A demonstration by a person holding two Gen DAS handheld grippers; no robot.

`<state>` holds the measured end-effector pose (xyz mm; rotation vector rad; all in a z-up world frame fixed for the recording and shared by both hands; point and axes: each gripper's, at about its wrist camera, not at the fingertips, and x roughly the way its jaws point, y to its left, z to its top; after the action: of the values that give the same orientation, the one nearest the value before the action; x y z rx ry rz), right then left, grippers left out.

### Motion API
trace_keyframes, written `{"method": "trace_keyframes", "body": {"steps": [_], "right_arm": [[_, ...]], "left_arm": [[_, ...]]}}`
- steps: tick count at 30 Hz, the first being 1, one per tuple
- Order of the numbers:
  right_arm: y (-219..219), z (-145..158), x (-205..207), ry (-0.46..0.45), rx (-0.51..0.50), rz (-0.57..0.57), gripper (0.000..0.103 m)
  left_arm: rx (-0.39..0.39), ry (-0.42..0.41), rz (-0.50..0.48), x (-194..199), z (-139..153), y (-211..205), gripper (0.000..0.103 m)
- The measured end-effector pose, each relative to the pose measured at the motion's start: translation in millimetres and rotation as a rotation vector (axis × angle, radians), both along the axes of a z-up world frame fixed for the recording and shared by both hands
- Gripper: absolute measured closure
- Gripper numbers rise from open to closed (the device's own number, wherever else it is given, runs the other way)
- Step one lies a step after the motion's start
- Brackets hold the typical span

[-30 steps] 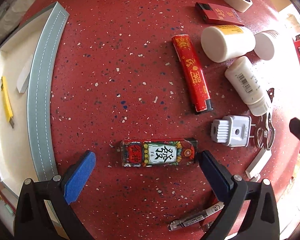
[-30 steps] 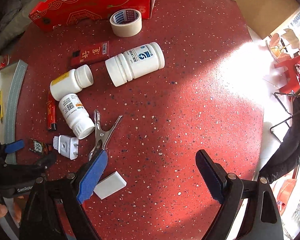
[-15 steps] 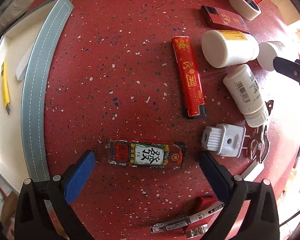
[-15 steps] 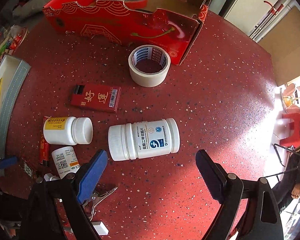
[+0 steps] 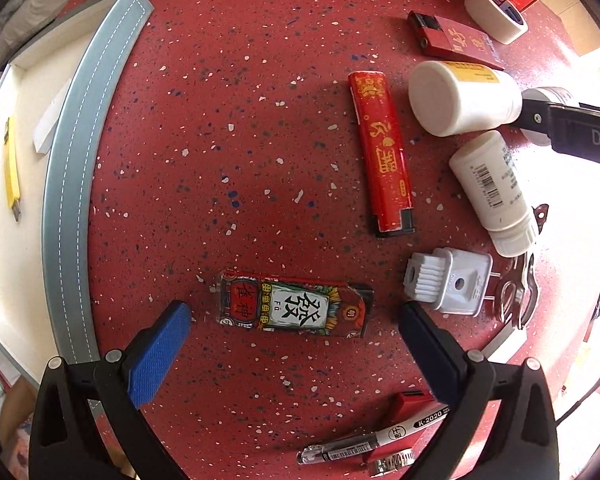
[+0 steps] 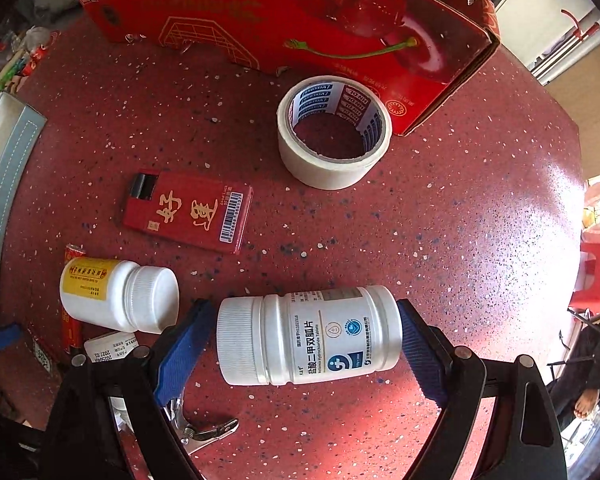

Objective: Organize rigid objects

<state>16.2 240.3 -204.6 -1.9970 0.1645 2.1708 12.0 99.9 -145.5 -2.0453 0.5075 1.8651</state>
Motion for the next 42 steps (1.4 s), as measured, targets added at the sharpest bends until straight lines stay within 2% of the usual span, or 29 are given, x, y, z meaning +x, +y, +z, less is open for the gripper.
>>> {"method": "trace_keyframes", "body": {"steps": [1,2,4,5,8,9,10,13,17,21,27,28,33,42], "right_arm": [[1,0,0,0.0,-0.024,-0.007,0.029],[2,1,-1,0.0,-0.032,-0.014,0.03],[1,2,-1,-0.024,0.043,-0.014,0.03],[0,11,2,-0.021,0.044,-0.024,0.03],[10,19,16,-0.003,-0.008,-0.089,0.03],[13,22,21,0.003,-0.016,-0.112,0.03],[16,25,26,0.01,-0.027,-0.136,0.03],[20,33,46,0.021,-0.061,-0.197,0.03],[16,45,75,0.038,-0.082,-0.242,0.03],[7,49,109,0.02,-0.129,-0.281,0.03],[-25,53,154,-0.029,-0.186,-0.306,0.03],[-38,63,161,-0.037,-0.197,-0.307,0.03],[-54,61,181,-0.059,-0.214,-0.322,0.03],[-67,66,209,-0.038,-0.243,-0.368,0.03]], "left_arm": [[-0.004,-0.006,0.019,0,-2,0,0.0],[-0.008,-0.011,0.035,0,-3,-2,0.0],[-0.006,-0.015,0.043,1,-3,-2,0.003],[-0.003,-0.01,0.031,2,-1,0,0.005],[0.012,0.013,-0.033,9,7,6,0.022],[0.017,0.018,-0.057,11,9,8,0.03],[0.015,0.019,-0.081,13,10,9,0.031],[0.016,0.02,-0.118,16,11,6,0.031],[0.0,0.027,-0.117,16,17,-8,0.032],[-0.005,0.054,-0.151,22,29,-24,0.031],[0.0,0.076,-0.219,41,50,-44,0.031],[0.003,0.076,-0.227,44,53,-47,0.031],[0.007,0.081,-0.291,63,70,-51,0.031],[0.007,0.088,-0.398,91,92,-41,0.031]]}}
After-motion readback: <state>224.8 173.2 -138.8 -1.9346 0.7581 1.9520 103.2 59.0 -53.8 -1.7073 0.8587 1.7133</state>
